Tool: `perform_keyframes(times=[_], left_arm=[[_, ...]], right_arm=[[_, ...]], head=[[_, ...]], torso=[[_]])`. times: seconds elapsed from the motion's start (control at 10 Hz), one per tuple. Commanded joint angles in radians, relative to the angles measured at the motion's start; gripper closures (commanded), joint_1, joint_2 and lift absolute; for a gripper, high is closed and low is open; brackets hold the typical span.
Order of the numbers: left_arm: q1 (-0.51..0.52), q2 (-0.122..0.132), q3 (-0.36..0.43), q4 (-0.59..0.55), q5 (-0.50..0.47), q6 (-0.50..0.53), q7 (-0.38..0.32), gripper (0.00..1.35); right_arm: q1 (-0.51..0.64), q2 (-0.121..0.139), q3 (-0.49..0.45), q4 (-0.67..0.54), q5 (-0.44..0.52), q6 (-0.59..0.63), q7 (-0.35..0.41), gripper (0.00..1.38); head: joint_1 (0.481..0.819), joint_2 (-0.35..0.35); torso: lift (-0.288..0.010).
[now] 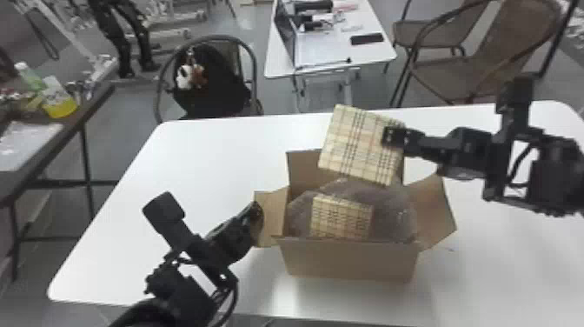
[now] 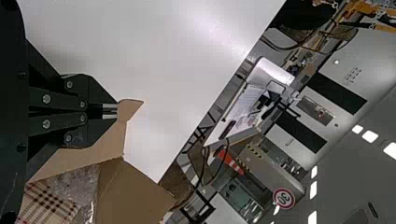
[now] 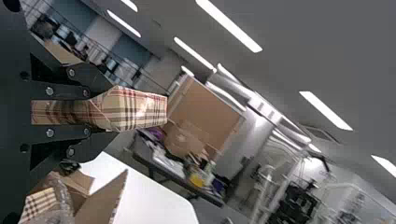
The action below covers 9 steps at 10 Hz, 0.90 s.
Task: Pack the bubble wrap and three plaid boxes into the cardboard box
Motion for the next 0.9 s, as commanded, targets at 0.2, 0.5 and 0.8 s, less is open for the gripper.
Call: perform_keyframes(times=[0.2,0.5,0.8], left_arm=[[-0.01,-0.003,-0.014,0.014,-0.001,0.0,0.0,1.22],[-0.013,-0.003,-0.019,0.018,-0.001,0.0,0.0,1.22],[-0.005,-0.003,-0.017,0.017,0.008,-0.016,0.002,1.22]], right_arm=[[-0.181,0.065,0.265,0.332,0.326,-0.06,0.255,1.18],[-0.227,0.089,0.337,0.346,0.429,-0.108,0.382,0.56],[-0.162,0.068,0.116,0.022,0.492,-0.067,0.322,0.16]], head=[[0.695,0.267],[0.695,0.294],[0.695,0.299]], torso=[[-0.148],[-0.148],[-0.148]])
